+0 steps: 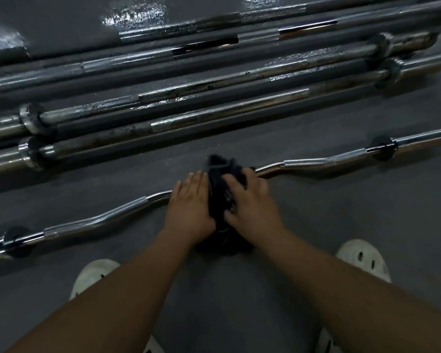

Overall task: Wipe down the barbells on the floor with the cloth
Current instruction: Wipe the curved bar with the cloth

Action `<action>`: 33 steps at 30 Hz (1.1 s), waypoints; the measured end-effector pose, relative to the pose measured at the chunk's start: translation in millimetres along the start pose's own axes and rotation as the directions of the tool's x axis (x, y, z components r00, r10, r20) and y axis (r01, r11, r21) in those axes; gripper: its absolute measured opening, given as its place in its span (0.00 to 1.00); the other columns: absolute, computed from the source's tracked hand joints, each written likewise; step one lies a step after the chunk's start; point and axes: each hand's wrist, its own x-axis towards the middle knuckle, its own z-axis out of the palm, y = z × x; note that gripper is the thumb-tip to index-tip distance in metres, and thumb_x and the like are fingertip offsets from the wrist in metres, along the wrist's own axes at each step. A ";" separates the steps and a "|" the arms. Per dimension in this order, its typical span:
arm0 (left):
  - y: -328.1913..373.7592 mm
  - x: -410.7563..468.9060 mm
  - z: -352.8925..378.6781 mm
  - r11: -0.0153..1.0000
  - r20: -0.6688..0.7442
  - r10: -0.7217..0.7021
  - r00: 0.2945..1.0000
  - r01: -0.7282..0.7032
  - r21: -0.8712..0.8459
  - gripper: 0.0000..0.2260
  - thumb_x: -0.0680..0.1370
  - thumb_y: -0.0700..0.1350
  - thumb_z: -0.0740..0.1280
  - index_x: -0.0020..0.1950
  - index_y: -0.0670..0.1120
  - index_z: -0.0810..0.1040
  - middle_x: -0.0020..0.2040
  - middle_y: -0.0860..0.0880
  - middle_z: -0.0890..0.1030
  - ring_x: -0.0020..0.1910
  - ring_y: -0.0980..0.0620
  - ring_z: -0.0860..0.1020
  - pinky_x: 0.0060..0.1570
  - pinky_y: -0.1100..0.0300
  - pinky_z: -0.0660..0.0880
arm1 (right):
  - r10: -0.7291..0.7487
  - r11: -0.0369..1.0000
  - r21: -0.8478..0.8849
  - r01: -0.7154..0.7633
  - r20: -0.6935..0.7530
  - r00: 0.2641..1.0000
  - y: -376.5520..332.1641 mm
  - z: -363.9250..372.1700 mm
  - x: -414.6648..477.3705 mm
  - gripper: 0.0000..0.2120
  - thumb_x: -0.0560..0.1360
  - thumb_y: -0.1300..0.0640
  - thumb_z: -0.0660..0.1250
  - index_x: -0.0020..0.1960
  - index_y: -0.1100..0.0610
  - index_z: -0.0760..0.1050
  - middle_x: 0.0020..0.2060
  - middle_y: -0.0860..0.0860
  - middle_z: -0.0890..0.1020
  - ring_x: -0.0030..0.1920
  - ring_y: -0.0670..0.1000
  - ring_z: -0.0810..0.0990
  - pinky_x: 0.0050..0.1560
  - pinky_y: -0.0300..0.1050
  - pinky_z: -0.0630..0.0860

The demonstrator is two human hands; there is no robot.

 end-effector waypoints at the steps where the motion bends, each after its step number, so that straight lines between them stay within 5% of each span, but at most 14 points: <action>1: 0.6 -0.3 -1.0 1.000 0.003 0.001 1.000 -0.001 0.001 0.43 0.71 0.52 0.65 0.80 0.43 0.48 0.81 0.45 0.50 0.79 0.48 0.48 0.77 0.51 0.44 | -0.114 0.993 -0.028 0.115 0.042 0.993 4.3 -11.8 6.4 0.37 0.69 0.52 0.72 0.75 0.46 0.64 0.74 0.55 0.61 0.66 0.62 0.66 0.61 0.55 0.75; 4: 1.3 0.9 -3.0 1.000 0.019 -0.001 1.000 0.001 0.001 0.41 0.72 0.50 0.64 0.80 0.44 0.48 0.81 0.46 0.51 0.79 0.49 0.48 0.77 0.52 0.44 | -0.094 0.989 -0.112 0.092 -0.008 0.996 47.2 -46.5 46.1 0.29 0.70 0.59 0.69 0.70 0.47 0.71 0.69 0.55 0.68 0.65 0.62 0.70 0.62 0.53 0.74; 6: -0.9 1.2 -1.7 1.000 0.007 -0.011 1.000 0.012 -0.015 0.40 0.73 0.50 0.64 0.80 0.44 0.49 0.81 0.46 0.50 0.79 0.48 0.48 0.77 0.52 0.43 | 0.215 0.976 0.033 -0.213 -0.210 0.954 71.4 -51.2 60.4 0.28 0.70 0.59 0.69 0.70 0.49 0.72 0.69 0.58 0.69 0.66 0.64 0.69 0.66 0.54 0.70; 8: -1.2 -0.1 0.3 1.000 0.003 -0.004 1.000 0.004 0.014 0.40 0.73 0.49 0.65 0.80 0.43 0.49 0.80 0.45 0.51 0.79 0.47 0.48 0.76 0.52 0.44 | 0.401 0.916 0.101 -0.389 -0.242 0.883 48.9 -27.6 47.4 0.29 0.70 0.57 0.68 0.71 0.50 0.72 0.72 0.58 0.68 0.68 0.66 0.66 0.70 0.54 0.65; 11: -5.0 -7.5 5.5 0.997 -0.027 -0.057 0.998 0.058 0.057 0.41 0.70 0.49 0.67 0.79 0.41 0.52 0.79 0.41 0.55 0.78 0.42 0.53 0.77 0.48 0.49 | 0.110 0.990 0.108 -0.094 -0.152 0.982 -20.4 9.5 10.6 0.30 0.67 0.57 0.70 0.69 0.48 0.73 0.71 0.54 0.69 0.66 0.63 0.66 0.65 0.53 0.70; 14: -17.9 -15.1 8.8 0.994 -0.056 -0.061 0.997 0.066 0.092 0.41 0.67 0.45 0.68 0.78 0.38 0.57 0.77 0.38 0.61 0.77 0.40 0.58 0.76 0.45 0.55 | -0.176 0.984 0.042 0.174 0.065 0.982 -15.2 -12.3 23.9 0.29 0.70 0.56 0.69 0.70 0.46 0.72 0.71 0.51 0.68 0.67 0.59 0.66 0.64 0.53 0.73; 16: -26.3 -16.0 7.8 0.996 -0.061 -0.013 0.998 0.018 0.092 0.42 0.66 0.44 0.69 0.78 0.39 0.58 0.78 0.39 0.60 0.77 0.40 0.59 0.75 0.46 0.56 | -0.062 0.996 -0.056 0.065 0.054 0.997 24.9 -32.1 44.6 0.27 0.70 0.57 0.68 0.69 0.47 0.74 0.70 0.52 0.70 0.68 0.59 0.67 0.64 0.56 0.74; 19: -28.8 -15.0 3.4 0.996 0.022 -0.017 1.000 0.015 0.087 0.43 0.70 0.48 0.67 0.80 0.42 0.51 0.80 0.42 0.52 0.79 0.44 0.52 0.77 0.50 0.49 | 0.357 0.932 -0.025 -0.362 -0.108 0.928 54.7 -34.3 38.0 0.28 0.71 0.54 0.68 0.71 0.47 0.71 0.75 0.54 0.63 0.74 0.62 0.58 0.69 0.63 0.67; 24: -28.3 -5.9 -30.0 0.988 0.227 0.019 0.974 -0.053 0.143 0.40 0.75 0.57 0.62 0.80 0.43 0.49 0.80 0.43 0.53 0.77 0.44 0.57 0.75 0.53 0.55 | 0.307 0.952 -0.030 -0.305 0.081 0.948 -13.0 -1.0 6.1 0.47 0.70 0.32 0.66 0.81 0.46 0.48 0.81 0.51 0.42 0.79 0.61 0.37 0.75 0.67 0.48; 26: -26.6 -1.8 -53.2 0.986 0.332 -0.014 0.943 -0.043 0.163 0.34 0.75 0.53 0.66 0.77 0.45 0.57 0.76 0.43 0.64 0.72 0.43 0.67 0.68 0.53 0.66 | 0.226 0.966 -0.161 -0.202 0.151 0.962 -5.5 -12.1 3.7 0.49 0.71 0.37 0.70 0.81 0.45 0.44 0.80 0.54 0.42 0.78 0.66 0.43 0.73 0.66 0.56; 28: -24.2 -4.5 -73.6 0.978 0.346 -0.039 0.937 -0.035 0.207 0.28 0.75 0.50 0.66 0.73 0.47 0.63 0.71 0.44 0.71 0.67 0.43 0.72 0.63 0.53 0.71 | 0.161 0.970 -0.206 -0.130 0.142 0.977 14.9 -34.6 15.9 0.39 0.73 0.48 0.72 0.78 0.46 0.56 0.76 0.58 0.56 0.72 0.68 0.62 0.66 0.60 0.70; 30: -22.1 -14.6 -88.0 0.970 0.322 -0.058 0.945 -0.023 0.240 0.28 0.75 0.50 0.66 0.73 0.47 0.63 0.71 0.44 0.70 0.67 0.43 0.72 0.64 0.51 0.71 | 0.152 0.975 -0.175 -0.135 0.086 0.985 30.3 -58.3 29.1 0.28 0.73 0.55 0.70 0.71 0.49 0.68 0.67 0.59 0.68 0.63 0.66 0.72 0.60 0.56 0.76; 33: -18.5 -29.1 -103.0 0.961 0.276 -0.043 0.960 -0.036 0.275 0.29 0.75 0.50 0.66 0.74 0.46 0.62 0.74 0.45 0.67 0.68 0.43 0.71 0.65 0.50 0.71 | 0.222 0.975 -0.004 -0.222 -0.036 0.974 41.7 -79.5 35.7 0.26 0.72 0.57 0.69 0.69 0.49 0.71 0.65 0.59 0.70 0.60 0.66 0.75 0.59 0.56 0.76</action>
